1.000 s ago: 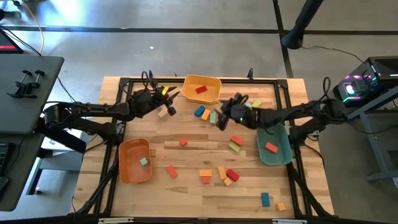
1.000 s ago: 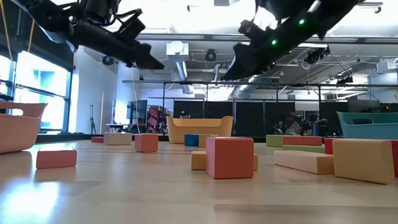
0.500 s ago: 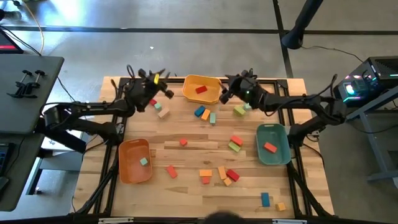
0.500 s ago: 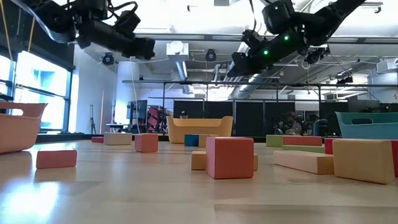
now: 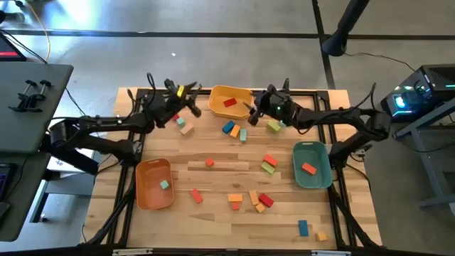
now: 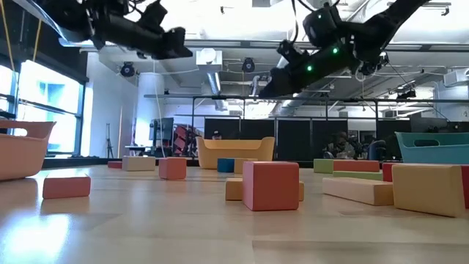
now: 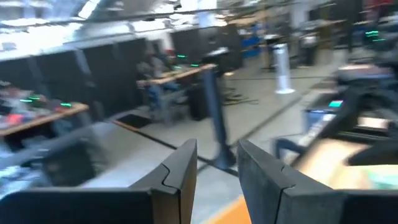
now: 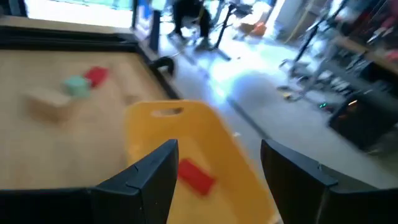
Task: Sort blocks by size
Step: Put the light blue square block into the orange bin
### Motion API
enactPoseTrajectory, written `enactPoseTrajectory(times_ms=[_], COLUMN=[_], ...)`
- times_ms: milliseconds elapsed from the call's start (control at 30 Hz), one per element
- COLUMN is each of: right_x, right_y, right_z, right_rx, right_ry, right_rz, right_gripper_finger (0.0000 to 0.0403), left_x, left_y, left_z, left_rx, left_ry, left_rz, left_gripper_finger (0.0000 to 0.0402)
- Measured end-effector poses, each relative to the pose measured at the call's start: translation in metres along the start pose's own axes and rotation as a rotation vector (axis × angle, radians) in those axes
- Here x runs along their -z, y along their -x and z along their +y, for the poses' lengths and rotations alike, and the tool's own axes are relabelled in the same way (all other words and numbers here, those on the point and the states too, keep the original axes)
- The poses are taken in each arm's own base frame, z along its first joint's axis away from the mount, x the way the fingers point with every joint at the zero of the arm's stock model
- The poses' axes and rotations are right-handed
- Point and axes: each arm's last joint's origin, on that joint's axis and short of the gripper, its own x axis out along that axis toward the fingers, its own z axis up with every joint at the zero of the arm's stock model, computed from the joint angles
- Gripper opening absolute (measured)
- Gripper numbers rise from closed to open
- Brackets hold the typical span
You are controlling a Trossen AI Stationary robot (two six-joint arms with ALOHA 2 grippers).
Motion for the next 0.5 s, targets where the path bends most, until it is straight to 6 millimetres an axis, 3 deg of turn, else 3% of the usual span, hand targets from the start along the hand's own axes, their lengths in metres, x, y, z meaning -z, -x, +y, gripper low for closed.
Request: enactPoseTrajectory(times_ms=[200, 500], right_x=[-0.009, -0.015], right_y=[0.024, 0.052], right_z=[0.041, 0.095], right_rx=[-0.154, -0.343], right_ry=[0.024, 0.018], right_rz=[0.036, 0.031], right_gripper_finger=[0.0224, 0.0224], left_x=[-0.004, 0.024], left_y=[0.035, 0.087], left_z=[-0.035, -0.064], left_rx=[0.140, 0.102], left_ry=[0.050, 0.167], left_rz=[0.138, 0.467], left_gripper_finger=[0.0098, 0.0098])
